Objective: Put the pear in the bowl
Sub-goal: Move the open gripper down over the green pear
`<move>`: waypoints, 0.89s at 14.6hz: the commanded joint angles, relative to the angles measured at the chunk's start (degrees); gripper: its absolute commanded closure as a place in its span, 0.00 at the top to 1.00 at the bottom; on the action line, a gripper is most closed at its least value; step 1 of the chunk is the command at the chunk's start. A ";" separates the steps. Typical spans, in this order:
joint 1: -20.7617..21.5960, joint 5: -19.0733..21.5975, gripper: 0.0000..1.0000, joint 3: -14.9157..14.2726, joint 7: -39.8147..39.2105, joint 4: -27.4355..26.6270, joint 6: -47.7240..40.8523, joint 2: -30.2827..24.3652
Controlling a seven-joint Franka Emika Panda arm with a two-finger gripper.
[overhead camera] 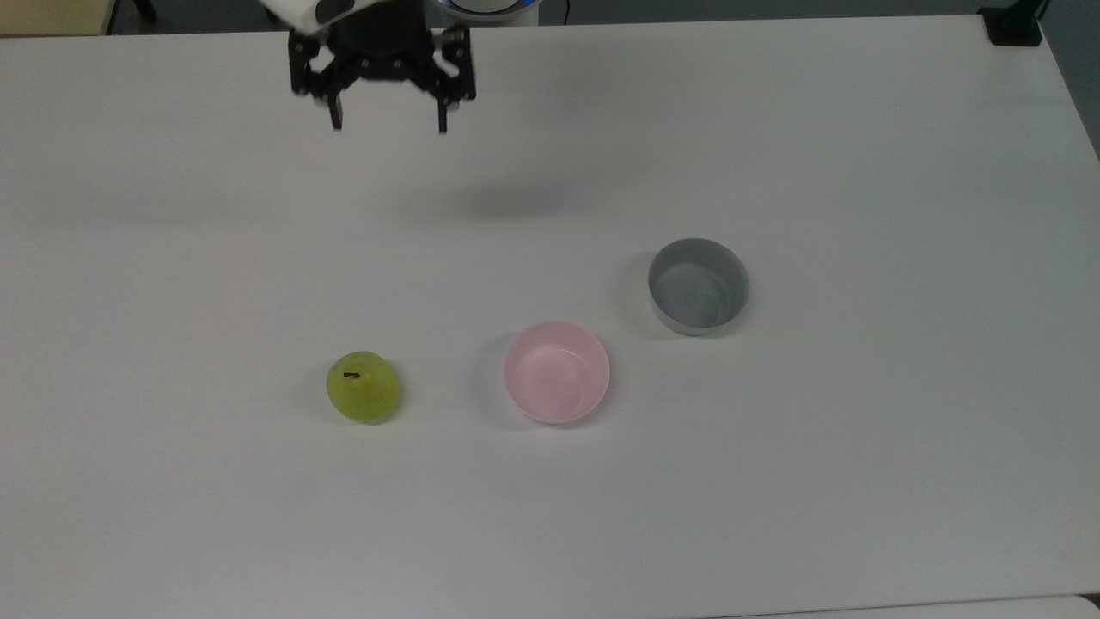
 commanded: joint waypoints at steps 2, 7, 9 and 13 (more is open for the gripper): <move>-2.35 0.65 1.00 -0.39 -1.75 3.09 7.73 8.68; -4.20 0.30 1.00 -0.39 -1.93 3.18 19.06 16.84; -4.38 0.48 1.00 -0.39 -1.23 3.27 24.33 19.75; -4.38 0.57 1.00 -0.39 -0.96 3.18 34.09 24.24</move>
